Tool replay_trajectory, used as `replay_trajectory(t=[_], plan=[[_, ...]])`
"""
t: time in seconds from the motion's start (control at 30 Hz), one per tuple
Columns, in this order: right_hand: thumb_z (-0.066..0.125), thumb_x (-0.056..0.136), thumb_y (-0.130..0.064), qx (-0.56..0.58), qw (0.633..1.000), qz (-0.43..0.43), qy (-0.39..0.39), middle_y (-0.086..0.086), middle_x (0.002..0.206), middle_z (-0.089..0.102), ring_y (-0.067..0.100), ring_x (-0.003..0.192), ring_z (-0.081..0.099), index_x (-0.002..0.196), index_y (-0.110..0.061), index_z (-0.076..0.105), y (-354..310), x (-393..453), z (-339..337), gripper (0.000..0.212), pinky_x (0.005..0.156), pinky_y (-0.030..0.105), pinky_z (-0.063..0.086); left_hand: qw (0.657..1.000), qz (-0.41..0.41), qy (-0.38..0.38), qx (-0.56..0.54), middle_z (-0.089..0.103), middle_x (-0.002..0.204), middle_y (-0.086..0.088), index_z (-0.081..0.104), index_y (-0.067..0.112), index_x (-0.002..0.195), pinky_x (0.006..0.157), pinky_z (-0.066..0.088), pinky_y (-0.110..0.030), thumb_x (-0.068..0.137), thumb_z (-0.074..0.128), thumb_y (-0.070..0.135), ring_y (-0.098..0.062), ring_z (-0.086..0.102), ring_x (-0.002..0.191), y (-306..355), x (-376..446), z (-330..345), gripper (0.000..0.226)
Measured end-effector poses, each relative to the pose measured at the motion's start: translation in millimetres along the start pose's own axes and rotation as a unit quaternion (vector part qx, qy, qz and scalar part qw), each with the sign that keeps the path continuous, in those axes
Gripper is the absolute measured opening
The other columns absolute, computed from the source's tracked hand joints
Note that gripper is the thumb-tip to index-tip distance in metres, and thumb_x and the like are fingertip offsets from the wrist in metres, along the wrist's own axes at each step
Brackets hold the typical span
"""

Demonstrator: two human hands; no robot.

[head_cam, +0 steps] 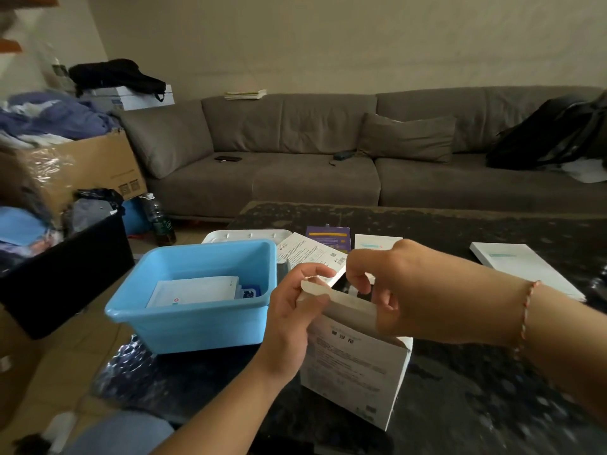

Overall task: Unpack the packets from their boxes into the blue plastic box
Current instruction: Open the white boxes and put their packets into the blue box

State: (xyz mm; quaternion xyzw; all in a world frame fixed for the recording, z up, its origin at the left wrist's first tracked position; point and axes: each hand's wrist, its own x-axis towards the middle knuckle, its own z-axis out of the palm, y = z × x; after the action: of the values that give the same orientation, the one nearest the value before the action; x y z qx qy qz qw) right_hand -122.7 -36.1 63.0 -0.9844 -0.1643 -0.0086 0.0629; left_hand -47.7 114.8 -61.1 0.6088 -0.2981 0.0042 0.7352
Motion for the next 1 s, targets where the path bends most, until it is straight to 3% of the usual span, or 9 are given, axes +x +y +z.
replay_trajectory(t=[0.1,0.2,0.3,0.4,0.47,0.57,0.7,0.83,1.0], plan=[[0.058,0.084,-0.037,0.08,0.996,0.02,0.037,-0.01,0.077,0.071,0.009,0.078,0.066,0.108,-0.034,0.051,11,-2,8,0.025,0.077,0.029,0.057,1.0,-0.01,0.004,-0.008,0.066,0.081,0.01,0.061,0.016,0.103,0.068,0.051,-0.014,0.091,0.06,0.026,-0.003,0.065,0.079,3,-2,2,0.016],[0.064,0.074,-0.052,0.169,0.981,0.047,0.078,-0.012,0.075,0.073,0.004,0.072,0.067,0.105,-0.033,0.055,13,-12,16,0.038,0.072,0.023,0.056,0.999,-0.019,0.029,0.002,0.067,0.081,0.016,0.062,0.019,0.103,0.065,0.05,-0.013,0.086,0.06,0.034,0.0,0.065,0.079,9,-2,6,0.023],[0.073,0.081,-0.035,0.205,0.964,0.08,0.151,-0.011,0.071,0.072,0.005,0.066,0.067,0.099,-0.031,0.057,17,-18,28,0.024,0.067,0.023,0.053,0.999,-0.022,0.043,0.023,0.065,0.083,0.019,0.059,0.028,0.109,0.062,0.047,-0.011,0.088,0.062,0.037,0.003,0.062,0.079,9,-5,5,0.023],[0.069,0.088,-0.023,0.345,0.909,0.163,0.167,0.002,0.066,0.072,0.017,0.054,0.064,0.097,-0.027,0.059,18,-19,47,0.014,0.053,0.026,0.053,0.999,-0.008,0.031,-0.007,0.071,0.093,0.004,0.045,0.028,0.112,0.066,0.049,-0.017,0.088,0.068,0.026,-0.008,0.064,0.082,5,-11,-2,0.033],[0.069,0.088,-0.019,0.47,0.845,0.22,0.129,0.008,0.056,0.065,0.023,0.042,0.046,0.094,-0.017,0.063,18,-18,64,0.009,0.036,0.027,0.039,0.999,0.036,0.003,0.022,0.071,0.108,-0.008,0.043,0.025,0.1,0.077,0.049,-0.019,0.084,0.059,0.025,-0.014,0.064,0.095,7,-16,-8,0.023],[0.071,0.086,-0.019,0.561,0.789,0.24,0.071,0.003,0.048,0.047,0.013,0.038,0.028,0.089,-0.011,0.065,16,-19,70,0.011,0.037,0.017,0.022,0.994,0.053,-0.048,0.086,0.068,0.112,-0.013,0.054,0.037,0.083,0.099,0.043,-0.023,0.081,0.052,0.027,-0.019,0.06,0.107,10,-20,-21,0.01],[0.07,0.086,-0.03,0.443,0.86,0.215,0.132,0.0,0.047,0.057,0.009,0.037,0.038,0.087,-0.02,0.065,3,-26,54,0.012,0.038,0.014,0.032,0.996,-0.012,-0.088,0.013,0.06,0.09,0.0,0.059,0.03,0.086,0.068,0.043,-0.029,0.073,0.055,0.032,-0.018,0.054,0.088,6,-25,-31,0.014],[0.056,0.066,-0.073,0.29,0.911,0.227,0.185,-0.011,0.062,0.069,0.001,0.055,0.06,0.102,-0.04,0.054,-19,-53,49,0.049,0.055,0.013,0.045,1.0,0.007,-0.001,0.011,0.053,0.083,-0.015,0.06,0.029,0.082,0.066,0.035,-0.045,0.074,0.05,0.034,-0.036,0.047,0.081,1,-31,-16,0.013],[0.061,0.078,-0.046,0.256,0.922,0.257,0.139,-0.022,0.062,0.068,-0.008,0.066,0.062,0.134,-0.043,0.041,-32,-59,55,0.059,0.063,0.006,0.045,0.996,0.044,0.079,0.0,0.056,0.073,-0.004,0.062,0.028,0.074,0.058,0.038,-0.048,0.072,0.048,0.034,-0.028,0.049,0.073,0,-36,-2,0.016]])
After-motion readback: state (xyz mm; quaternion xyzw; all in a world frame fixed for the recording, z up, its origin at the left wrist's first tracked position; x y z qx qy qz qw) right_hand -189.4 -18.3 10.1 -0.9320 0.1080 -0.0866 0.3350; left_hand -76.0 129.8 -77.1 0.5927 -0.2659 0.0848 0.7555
